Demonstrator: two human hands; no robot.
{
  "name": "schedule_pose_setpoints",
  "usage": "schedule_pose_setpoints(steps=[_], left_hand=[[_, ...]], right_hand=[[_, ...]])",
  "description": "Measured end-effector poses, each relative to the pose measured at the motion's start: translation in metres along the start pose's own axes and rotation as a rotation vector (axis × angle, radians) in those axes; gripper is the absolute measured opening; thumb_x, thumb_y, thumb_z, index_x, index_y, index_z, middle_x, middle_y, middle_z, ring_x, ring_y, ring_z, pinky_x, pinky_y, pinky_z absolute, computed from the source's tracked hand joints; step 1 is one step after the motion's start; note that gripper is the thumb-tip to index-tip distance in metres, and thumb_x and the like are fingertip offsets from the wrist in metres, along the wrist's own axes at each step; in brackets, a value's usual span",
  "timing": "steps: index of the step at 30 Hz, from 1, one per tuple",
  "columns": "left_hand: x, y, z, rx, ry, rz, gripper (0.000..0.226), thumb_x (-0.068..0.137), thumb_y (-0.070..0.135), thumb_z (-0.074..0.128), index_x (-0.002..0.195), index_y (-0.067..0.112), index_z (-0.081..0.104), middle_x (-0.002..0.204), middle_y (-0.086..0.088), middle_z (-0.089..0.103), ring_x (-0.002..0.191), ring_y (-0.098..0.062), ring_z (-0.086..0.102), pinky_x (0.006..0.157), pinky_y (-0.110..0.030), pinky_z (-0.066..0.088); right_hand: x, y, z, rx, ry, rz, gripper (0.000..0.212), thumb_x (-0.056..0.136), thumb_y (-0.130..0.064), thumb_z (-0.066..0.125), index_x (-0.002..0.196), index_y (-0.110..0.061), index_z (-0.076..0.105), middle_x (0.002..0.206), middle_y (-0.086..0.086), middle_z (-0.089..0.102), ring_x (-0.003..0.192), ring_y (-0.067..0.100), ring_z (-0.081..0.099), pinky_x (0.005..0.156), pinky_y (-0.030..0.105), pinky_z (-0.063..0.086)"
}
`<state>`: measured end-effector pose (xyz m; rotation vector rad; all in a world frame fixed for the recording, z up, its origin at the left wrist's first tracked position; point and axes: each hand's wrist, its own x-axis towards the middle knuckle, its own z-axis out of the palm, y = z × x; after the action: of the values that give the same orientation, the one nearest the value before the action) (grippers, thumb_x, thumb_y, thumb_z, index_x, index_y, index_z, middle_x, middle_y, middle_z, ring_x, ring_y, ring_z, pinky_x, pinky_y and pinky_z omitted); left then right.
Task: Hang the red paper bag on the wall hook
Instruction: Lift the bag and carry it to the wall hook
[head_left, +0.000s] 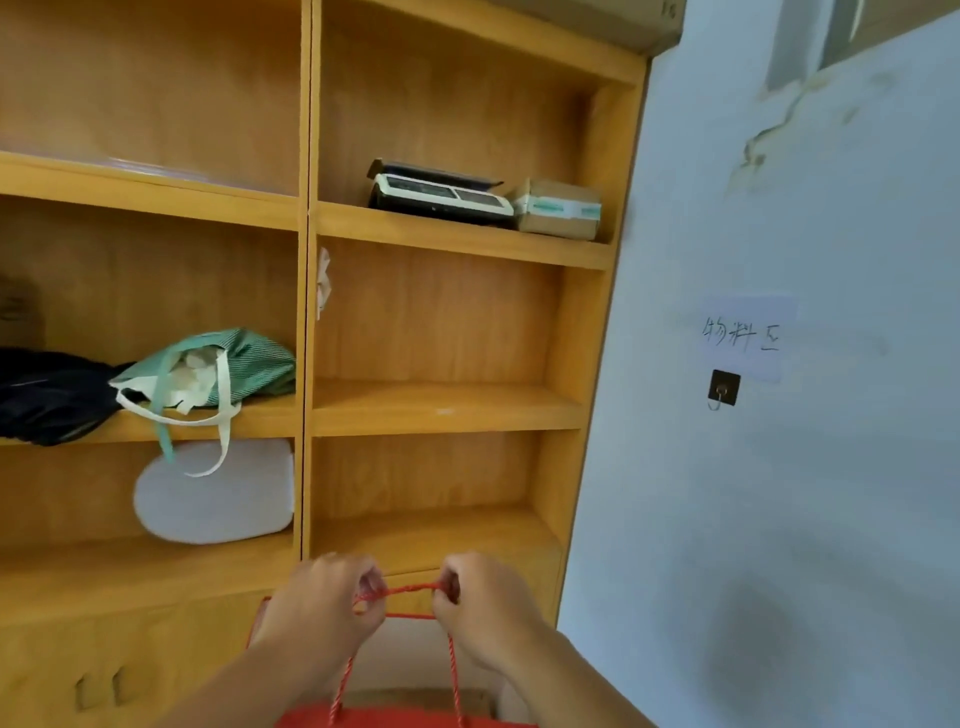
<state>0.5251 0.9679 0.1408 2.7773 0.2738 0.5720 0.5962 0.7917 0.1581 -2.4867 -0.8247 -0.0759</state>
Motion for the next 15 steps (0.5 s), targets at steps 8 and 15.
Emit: schedule_pose_setpoints(steps=[8, 15], left_hand=[[0.131, -0.035, 0.045, -0.077, -0.024, 0.218, 0.006, 0.084, 0.040, 0.068, 0.081, 0.038, 0.064, 0.074, 0.023, 0.062, 0.074, 0.005, 0.057, 0.070, -0.016, 0.050], [0.249, -0.037, 0.086, -0.173, -0.094, 0.487, 0.005, 0.082, 0.039, 0.063, 0.078, 0.037, 0.061, 0.077, 0.021, 0.063, 0.079, -0.002, 0.057, 0.072, -0.026, 0.052]], right_hand=[[0.101, 0.039, 0.006, -0.092, 0.035, 0.126, 0.012, 0.094, -0.033, 0.064, 0.098, -0.023, 0.070, 0.095, -0.001, 0.073, 0.085, 0.014, 0.067, 0.075, 0.029, 0.059], [0.171, 0.067, -0.006, -0.246, 0.101, 0.363, 0.010, 0.086, -0.033, 0.064, 0.088, -0.024, 0.069, 0.086, -0.004, 0.072, 0.080, 0.013, 0.067, 0.063, 0.017, 0.046]])
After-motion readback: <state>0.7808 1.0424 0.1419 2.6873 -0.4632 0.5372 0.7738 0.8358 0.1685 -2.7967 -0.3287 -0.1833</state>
